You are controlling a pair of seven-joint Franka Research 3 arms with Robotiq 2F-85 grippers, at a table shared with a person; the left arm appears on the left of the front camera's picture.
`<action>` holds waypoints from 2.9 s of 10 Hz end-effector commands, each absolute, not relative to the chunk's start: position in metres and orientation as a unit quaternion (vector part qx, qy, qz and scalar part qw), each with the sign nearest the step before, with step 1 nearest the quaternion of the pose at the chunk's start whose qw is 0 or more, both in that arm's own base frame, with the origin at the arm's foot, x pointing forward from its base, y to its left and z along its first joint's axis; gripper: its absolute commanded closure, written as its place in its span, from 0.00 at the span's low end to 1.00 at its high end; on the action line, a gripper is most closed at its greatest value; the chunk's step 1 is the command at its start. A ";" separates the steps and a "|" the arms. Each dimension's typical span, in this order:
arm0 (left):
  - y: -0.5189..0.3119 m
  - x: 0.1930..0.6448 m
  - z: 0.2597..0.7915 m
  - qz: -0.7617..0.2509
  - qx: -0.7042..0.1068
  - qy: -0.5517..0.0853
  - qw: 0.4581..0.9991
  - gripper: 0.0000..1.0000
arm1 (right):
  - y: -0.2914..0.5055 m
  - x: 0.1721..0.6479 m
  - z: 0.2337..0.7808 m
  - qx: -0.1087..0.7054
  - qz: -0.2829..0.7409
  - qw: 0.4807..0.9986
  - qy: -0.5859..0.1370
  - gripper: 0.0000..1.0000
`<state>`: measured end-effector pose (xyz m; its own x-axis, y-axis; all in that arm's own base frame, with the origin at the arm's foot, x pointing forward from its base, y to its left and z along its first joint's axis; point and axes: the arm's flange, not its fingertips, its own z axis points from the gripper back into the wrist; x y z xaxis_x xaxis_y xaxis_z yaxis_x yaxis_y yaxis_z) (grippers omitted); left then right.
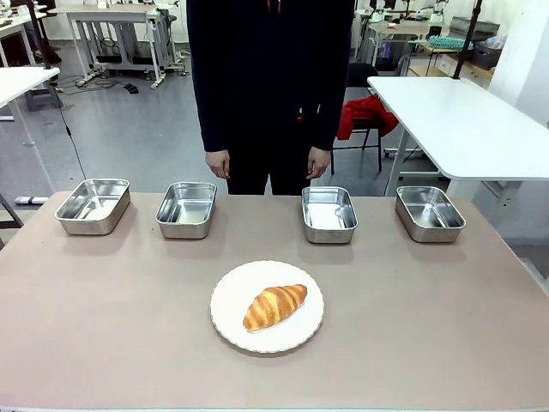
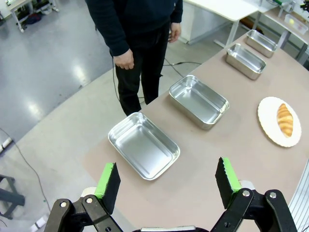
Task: Place the bread in the container.
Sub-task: Place the Butter Roll into the Airtight Container indicated by the human.
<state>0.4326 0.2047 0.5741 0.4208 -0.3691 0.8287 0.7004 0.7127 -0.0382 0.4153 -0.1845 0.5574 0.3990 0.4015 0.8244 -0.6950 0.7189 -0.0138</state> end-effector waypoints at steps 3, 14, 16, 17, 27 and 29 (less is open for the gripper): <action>0.206 0.431 0.574 -0.330 -0.193 -0.431 0.818 0.00 | -0.184 0.417 0.558 0.170 0.337 0.816 -0.438 0.00; 0.206 0.431 0.574 -0.330 -0.193 -0.431 0.818 0.00 | -0.184 0.417 0.558 0.170 0.337 0.816 -0.438 0.00; 0.206 0.431 0.574 -0.330 -0.193 -0.431 0.818 0.00 | -0.184 0.417 0.558 0.170 0.337 0.816 -0.438 0.00; 0.206 0.431 0.574 -0.330 -0.193 -0.431 0.818 0.00 | -0.184 0.417 0.558 0.170 0.337 0.816 -0.438 0.00; 0.206 0.431 0.574 -0.330 -0.193 -0.431 0.818 0.00 | -0.184 0.417 0.558 0.170 0.337 0.816 -0.438 0.00; 0.206 0.431 0.574 -0.330 -0.193 -0.431 0.818 0.00 | -0.184 0.417 0.558 0.170 0.337 0.816 -0.438 0.00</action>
<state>0.4326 0.2047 0.5741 0.4208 -0.3691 0.8287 0.7004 0.7127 -0.0382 0.4153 -0.1845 0.5572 0.3994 0.4014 0.8242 -0.6953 0.7186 -0.0130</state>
